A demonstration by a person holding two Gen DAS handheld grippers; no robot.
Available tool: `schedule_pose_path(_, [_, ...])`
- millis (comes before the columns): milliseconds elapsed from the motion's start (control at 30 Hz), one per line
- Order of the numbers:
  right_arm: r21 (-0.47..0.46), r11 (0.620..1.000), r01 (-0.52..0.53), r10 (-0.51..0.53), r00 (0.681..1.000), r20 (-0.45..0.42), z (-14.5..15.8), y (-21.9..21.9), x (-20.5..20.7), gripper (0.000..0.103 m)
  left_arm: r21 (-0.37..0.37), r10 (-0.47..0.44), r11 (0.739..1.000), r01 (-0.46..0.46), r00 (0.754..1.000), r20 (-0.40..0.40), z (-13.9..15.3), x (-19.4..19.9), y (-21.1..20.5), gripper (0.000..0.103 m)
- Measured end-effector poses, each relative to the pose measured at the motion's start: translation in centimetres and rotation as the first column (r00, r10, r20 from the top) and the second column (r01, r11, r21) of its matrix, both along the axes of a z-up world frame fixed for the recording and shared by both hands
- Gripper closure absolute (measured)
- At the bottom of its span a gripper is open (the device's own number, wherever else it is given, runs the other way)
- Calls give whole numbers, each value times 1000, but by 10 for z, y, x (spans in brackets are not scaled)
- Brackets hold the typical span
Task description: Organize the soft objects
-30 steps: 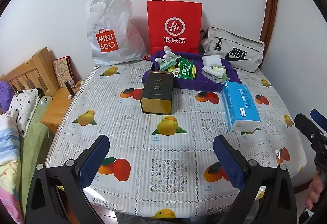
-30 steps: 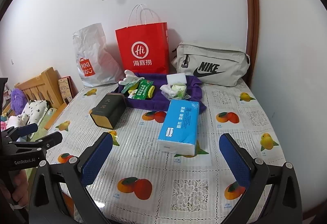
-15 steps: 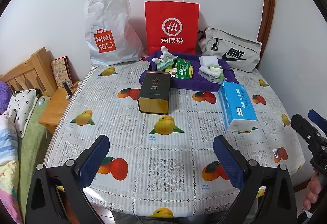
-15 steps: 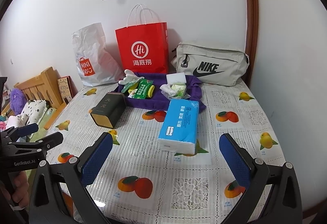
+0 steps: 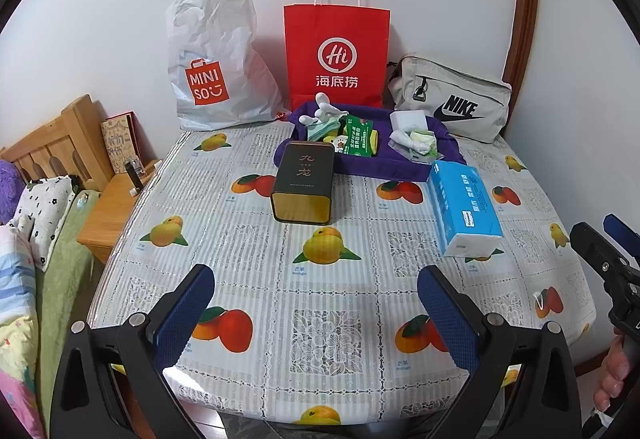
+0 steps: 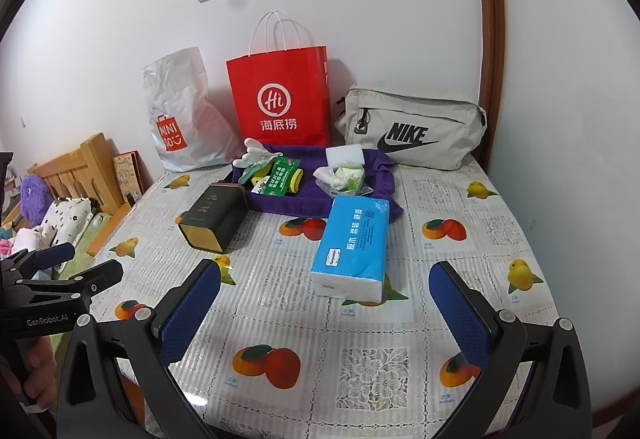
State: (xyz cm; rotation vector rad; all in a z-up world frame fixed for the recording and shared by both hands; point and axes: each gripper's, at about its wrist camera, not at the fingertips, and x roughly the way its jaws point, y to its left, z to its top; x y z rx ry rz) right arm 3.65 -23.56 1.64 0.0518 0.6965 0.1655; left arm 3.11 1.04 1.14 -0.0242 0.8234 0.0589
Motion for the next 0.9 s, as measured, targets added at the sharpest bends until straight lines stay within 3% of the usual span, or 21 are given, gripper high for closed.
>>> schedule_pose_path(900, [-1,1000,7,-7,1000,4,3,0,-2,1,0,-2,1000,2,1000,5,1,-2,0,1])
